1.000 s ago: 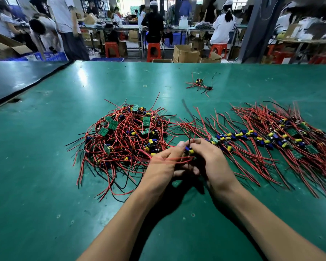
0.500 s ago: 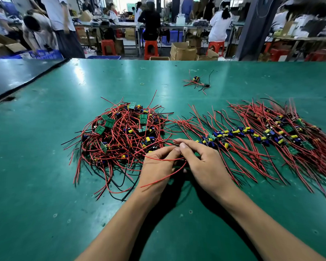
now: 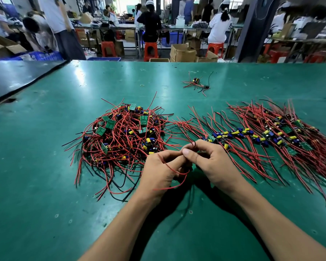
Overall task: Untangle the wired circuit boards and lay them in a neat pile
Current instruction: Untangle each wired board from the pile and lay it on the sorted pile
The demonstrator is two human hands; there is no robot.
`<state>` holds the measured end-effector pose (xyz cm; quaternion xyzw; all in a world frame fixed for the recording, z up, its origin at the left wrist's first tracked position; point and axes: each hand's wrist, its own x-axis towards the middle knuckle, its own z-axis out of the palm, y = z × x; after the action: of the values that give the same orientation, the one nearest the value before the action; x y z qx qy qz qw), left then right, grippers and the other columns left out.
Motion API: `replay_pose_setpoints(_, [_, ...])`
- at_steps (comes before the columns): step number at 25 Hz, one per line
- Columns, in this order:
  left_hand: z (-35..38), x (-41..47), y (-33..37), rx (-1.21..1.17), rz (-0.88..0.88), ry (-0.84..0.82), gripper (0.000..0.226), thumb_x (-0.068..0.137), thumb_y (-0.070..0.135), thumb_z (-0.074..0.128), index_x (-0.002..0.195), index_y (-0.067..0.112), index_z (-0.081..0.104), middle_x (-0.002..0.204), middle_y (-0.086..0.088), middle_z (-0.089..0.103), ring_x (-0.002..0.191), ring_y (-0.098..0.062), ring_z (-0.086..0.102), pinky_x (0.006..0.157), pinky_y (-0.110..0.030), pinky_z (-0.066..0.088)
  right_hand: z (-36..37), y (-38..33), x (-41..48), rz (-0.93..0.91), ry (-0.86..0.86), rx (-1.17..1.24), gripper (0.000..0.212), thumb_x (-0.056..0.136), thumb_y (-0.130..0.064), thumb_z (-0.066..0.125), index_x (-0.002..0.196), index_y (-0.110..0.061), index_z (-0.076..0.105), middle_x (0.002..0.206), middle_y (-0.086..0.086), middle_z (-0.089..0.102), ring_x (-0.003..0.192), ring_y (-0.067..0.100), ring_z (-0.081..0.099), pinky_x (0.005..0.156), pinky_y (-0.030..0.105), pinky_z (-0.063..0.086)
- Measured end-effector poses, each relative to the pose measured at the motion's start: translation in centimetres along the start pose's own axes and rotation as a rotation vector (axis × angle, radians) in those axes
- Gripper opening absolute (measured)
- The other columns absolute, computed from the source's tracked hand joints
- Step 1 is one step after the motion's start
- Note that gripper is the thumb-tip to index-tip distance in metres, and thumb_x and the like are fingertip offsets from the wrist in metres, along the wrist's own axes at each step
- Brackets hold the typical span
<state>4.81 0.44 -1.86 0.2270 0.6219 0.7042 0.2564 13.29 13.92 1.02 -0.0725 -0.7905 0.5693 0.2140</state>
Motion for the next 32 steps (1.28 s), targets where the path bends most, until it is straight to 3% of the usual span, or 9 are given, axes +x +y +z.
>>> replay_pose_setpoints(4, [0.6,-0.7,1.0,-0.006,0.008,-0.043,0.019,0.083,-0.002,0.068,0.074,0.012,0.077,0.066,-0.007,0.068,0.051,-0.010,0.059,0.051,-0.018,0.049,-0.3,0.1,0.5,0.147,0.089,0.254,0.014,0.089,-0.027,0.071,0.081,-0.015,0.072,0.059,-0.006,0.055,0.043,0.007,0.041,0.043,0.015,0.032])
replay_pose_setpoints(11, [1.4,-1.3,2.1,-0.030,-0.052,-0.044,0.012,0.091,0.002,0.062,0.083,0.006,0.069,0.065,-0.006,0.069,0.051,-0.011,0.057,0.050,-0.019,0.045,0.2,0.0,0.5,0.234,0.097,0.437,0.021,0.073,-0.035,0.078,0.070,-0.017,0.068,0.055,-0.003,0.056,0.039,0.006,0.036,0.038,0.014,0.032])
replay_pose_setpoints(15, [1.6,-1.3,2.2,-0.008,-0.022,-0.013,0.020,0.093,0.004,0.060,0.075,0.006,0.071,0.058,-0.006,0.067,0.049,-0.014,0.057,0.049,-0.021,0.046,0.1,0.2,0.4,0.229,0.084,0.376,0.025,0.071,-0.039,0.079,0.070,-0.017,0.066,0.054,-0.002,0.052,0.041,0.007,0.040,0.040,0.016,0.034])
replay_pose_setpoints(18, [1.5,-1.2,2.1,-0.006,0.007,0.020,0.022,0.092,0.002,0.059,0.074,0.005,0.071,0.055,-0.003,0.065,0.047,-0.009,0.057,0.049,-0.019,0.046,-0.1,0.1,0.3,0.215,-0.077,0.326,0.028,0.075,-0.038,0.076,0.088,-0.013,0.076,0.079,0.009,0.068,0.069,0.016,0.061,0.064,0.027,0.052])
replay_pose_setpoints(20, [1.4,-1.3,2.1,0.028,0.022,-0.001,0.023,0.092,0.003,0.060,0.073,0.008,0.073,0.057,-0.003,0.065,0.050,-0.010,0.056,0.051,-0.018,0.045,-0.4,0.2,0.3,0.233,-0.100,0.294,0.033,0.076,-0.037,0.075,0.094,-0.009,0.077,0.080,0.015,0.067,0.069,0.022,0.057,0.063,0.031,0.049])
replay_pose_setpoints(23, [1.4,-1.6,2.0,0.150,0.057,-0.054,0.023,0.092,0.006,0.062,0.073,0.011,0.074,0.063,-0.006,0.062,0.059,-0.016,0.050,0.055,-0.023,0.039,-0.6,0.4,0.4,0.265,-0.038,0.255,0.033,0.077,-0.038,0.076,0.086,-0.006,0.075,0.056,0.009,0.050,0.043,0.013,0.037,0.041,0.019,0.029])
replay_pose_setpoints(26, [1.5,-1.6,2.0,0.197,0.050,-0.096,0.020,0.092,0.008,0.063,0.076,0.008,0.074,0.062,-0.008,0.059,0.057,-0.019,0.047,0.051,-0.025,0.036,-0.5,0.8,0.6,0.296,0.062,0.296,0.038,0.076,-0.037,0.078,0.085,-0.001,0.071,0.050,0.010,0.041,0.037,0.013,0.030,0.038,0.017,0.023])
replay_pose_setpoints(29, [1.5,-1.6,2.2,0.188,0.014,-0.157,0.018,0.092,0.007,0.062,0.078,0.005,0.074,0.058,-0.004,0.058,0.049,-0.018,0.045,0.046,-0.022,0.034,-0.5,0.9,1.2,0.272,0.204,0.358,0.016,0.084,-0.021,0.078,0.076,-0.009,0.070,0.054,0.003,0.044,0.035,0.009,0.031,0.036,0.016,0.023])
replay_pose_setpoints(32, [1.6,-1.8,2.4,0.177,-0.011,-0.207,0.020,0.092,0.006,0.061,0.077,0.006,0.074,0.058,-0.004,0.058,0.047,-0.015,0.047,0.047,-0.023,0.035,-0.6,1.0,1.8,0.278,0.333,0.468,0.015,0.088,-0.013,0.074,0.076,-0.011,0.064,0.063,0.001,0.047,0.034,0.006,0.030,0.035,0.017,0.023])
